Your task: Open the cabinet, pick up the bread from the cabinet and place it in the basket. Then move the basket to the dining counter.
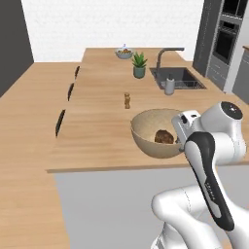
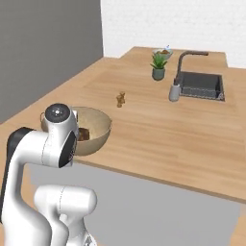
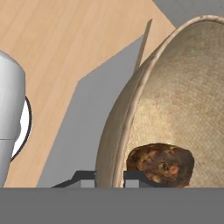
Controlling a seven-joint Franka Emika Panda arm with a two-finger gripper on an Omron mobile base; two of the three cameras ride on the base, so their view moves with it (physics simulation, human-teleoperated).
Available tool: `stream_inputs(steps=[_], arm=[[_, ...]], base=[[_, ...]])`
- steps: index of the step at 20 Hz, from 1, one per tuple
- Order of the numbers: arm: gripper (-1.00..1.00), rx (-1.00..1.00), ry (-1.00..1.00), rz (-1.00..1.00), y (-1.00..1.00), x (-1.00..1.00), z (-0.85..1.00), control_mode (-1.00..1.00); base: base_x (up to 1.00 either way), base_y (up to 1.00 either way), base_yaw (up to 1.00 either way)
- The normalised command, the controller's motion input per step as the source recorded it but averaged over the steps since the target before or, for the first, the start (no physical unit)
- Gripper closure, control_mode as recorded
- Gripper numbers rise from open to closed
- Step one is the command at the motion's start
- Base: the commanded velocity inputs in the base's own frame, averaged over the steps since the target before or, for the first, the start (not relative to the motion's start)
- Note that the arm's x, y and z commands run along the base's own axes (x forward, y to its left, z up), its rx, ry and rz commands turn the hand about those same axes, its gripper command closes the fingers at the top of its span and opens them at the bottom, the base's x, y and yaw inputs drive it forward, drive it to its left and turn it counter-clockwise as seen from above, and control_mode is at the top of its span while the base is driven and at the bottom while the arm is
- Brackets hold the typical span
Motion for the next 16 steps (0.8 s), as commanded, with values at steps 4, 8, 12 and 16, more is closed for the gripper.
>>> stream_inputs(steps=[4,8,12,16], arm=[[1.0,0.0,0.0,0.0,0.0,0.0,0.0,1.0],[1.0,0.0,0.0,0.0,0.0,0.0,0.0,1.0],[1.0,0.0,0.0,0.0,0.0,0.0,0.0,1.0],[1.0,0.0,0.0,0.0,0.0,0.0,0.0,1.0]], base=[[0.52,1.0,-0.1],[0.35,0.99,-0.15],[0.29,0.78,-0.2],[0.52,0.47,-0.24]])
